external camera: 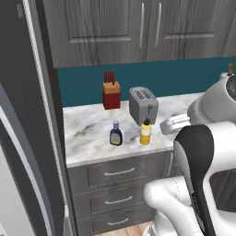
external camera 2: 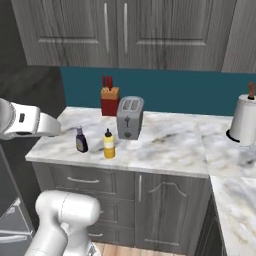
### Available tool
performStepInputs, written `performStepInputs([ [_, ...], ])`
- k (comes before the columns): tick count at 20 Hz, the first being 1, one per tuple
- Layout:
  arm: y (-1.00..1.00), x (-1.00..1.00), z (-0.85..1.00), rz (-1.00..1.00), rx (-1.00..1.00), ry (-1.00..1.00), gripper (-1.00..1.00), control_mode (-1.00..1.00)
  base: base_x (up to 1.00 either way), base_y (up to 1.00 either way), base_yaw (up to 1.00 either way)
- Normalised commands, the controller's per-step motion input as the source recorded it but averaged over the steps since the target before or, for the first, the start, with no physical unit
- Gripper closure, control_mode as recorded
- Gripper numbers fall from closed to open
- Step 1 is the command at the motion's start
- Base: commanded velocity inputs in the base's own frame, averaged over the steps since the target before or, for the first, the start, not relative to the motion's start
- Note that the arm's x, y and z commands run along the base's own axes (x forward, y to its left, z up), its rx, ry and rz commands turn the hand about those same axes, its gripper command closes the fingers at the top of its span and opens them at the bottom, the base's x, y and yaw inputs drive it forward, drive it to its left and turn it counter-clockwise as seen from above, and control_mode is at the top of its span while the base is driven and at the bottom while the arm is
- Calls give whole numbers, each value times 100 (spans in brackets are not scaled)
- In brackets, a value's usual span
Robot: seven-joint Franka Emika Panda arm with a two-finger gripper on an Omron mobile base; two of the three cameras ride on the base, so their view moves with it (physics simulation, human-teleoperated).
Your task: Place the mustard and condiment bottle from the counter to the top shelf of the fridge. If the existing items in the fridge are on the top shelf, move them to other shelves.
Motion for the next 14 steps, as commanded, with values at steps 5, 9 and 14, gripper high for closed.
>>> performStepInputs([
  [5, 0, 0, 0, 0, 0, 0, -100, 100, 39, -30, 19],
  [9, -16, 18, -6, 8, 0, 0, -100, -100, 18, -9, 9],
  [14, -49, 42, -33, 7, 0, 8, -100, -100, 0, 0, 0],
])
